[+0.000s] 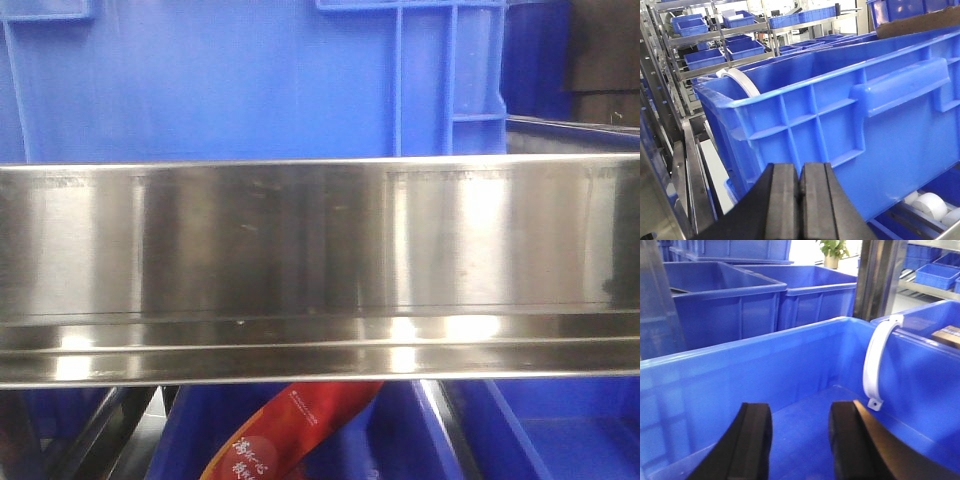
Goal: Grab PVC pipe and place in blue bin
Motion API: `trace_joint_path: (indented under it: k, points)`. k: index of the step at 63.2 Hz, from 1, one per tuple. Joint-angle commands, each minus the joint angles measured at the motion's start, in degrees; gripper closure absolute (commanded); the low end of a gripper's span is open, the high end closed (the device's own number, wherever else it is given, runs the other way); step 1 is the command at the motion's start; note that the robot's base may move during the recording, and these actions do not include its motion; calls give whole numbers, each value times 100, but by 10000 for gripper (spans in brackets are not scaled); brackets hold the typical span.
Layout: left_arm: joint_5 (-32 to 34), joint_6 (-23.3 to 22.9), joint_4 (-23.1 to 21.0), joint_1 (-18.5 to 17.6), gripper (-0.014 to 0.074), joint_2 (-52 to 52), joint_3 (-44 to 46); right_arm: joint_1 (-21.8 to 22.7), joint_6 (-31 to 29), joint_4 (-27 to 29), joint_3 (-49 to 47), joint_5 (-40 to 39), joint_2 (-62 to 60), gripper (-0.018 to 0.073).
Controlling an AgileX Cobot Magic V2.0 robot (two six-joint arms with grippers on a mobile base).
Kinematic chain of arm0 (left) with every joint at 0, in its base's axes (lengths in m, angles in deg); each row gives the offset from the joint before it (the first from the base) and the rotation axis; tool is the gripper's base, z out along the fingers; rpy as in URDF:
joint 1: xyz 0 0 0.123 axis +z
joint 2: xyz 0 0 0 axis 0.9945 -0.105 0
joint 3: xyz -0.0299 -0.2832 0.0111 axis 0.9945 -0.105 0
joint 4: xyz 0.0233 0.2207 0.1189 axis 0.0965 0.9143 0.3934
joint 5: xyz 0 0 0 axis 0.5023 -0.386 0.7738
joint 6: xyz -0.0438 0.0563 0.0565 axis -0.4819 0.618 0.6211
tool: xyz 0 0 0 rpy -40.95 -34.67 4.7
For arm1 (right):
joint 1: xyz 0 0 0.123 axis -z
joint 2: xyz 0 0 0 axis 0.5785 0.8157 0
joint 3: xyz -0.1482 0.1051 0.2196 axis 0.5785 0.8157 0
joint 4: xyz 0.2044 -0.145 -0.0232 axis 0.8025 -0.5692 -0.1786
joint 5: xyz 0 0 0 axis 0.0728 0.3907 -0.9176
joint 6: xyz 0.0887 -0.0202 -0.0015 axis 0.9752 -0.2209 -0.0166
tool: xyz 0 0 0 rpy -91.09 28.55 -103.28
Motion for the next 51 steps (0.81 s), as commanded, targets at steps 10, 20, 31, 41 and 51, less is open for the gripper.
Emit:
trace_joint_path:
  k: [10, 20, 31, 41, 51]
  points:
    - [450, -29, -337, -25, 707, 36, 5, -7, -40, -35, -57, -172, -487, 574]
    - [749, -29, -337, -25, 707, 36, 65, -7, -40, -365, -57, -247, -1034, 721]
    - [946, -29, -487, -25, 707, 36, 201, -7, -40, -743, -33, -400, -1635, 722]
    - [1013, -29, -739, -25, 707, 36, 230, -7, -29, -798, 303, -927, -2325, 722]
    - [1013, -29, -739, -25, 707, 36, 230, -7, -18, -798, 1060, -1471, -3123, 722]
